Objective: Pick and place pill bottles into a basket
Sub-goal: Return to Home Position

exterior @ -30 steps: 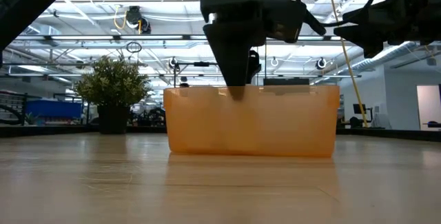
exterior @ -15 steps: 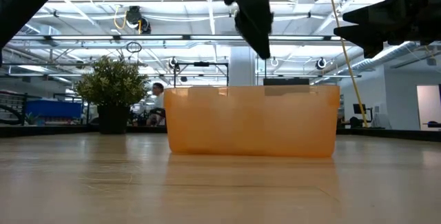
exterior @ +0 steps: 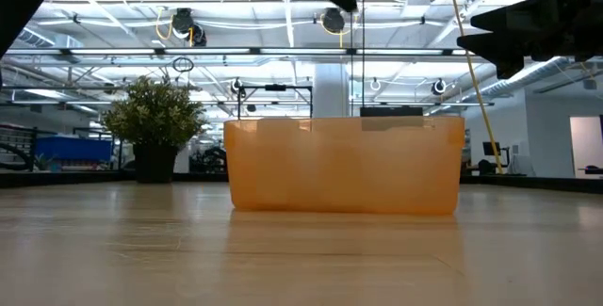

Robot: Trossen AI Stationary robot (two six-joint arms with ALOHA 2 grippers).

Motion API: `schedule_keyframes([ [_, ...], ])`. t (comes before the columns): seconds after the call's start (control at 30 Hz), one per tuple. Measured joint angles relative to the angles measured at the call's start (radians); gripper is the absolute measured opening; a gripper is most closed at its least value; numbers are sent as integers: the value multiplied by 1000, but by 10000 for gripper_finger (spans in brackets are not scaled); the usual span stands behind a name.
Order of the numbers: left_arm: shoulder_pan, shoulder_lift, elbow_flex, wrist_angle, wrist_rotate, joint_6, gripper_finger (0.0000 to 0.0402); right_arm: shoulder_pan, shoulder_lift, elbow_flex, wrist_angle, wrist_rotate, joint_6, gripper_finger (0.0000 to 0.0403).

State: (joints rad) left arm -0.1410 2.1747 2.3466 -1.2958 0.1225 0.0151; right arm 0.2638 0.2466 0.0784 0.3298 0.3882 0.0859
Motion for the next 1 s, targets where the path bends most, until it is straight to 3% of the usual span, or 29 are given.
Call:
schedule_keyframes([
  [0.2,-13,-74,-1,19,7,66,343,0,-3,0,4,-26,-1,212],
  [0.33,-47,-144,-1,110,7,157,340,0,-18,0,54,-136,-1,212],
  [0.5,-71,-224,0,78,-25,184,344,0,-39,17,100,-259,-11,212],
  [0.73,-78,-367,-2,19,-41,197,340,0,-64,104,20,-265,-25,212],
  [0.87,-84,-481,-127,80,-40,251,346,0,-66,211,-141,-288,-18,212],
  [1.0,-63,-651,-397,204,-43,252,348,0,-66,304,-249,-289,-5,212],
])
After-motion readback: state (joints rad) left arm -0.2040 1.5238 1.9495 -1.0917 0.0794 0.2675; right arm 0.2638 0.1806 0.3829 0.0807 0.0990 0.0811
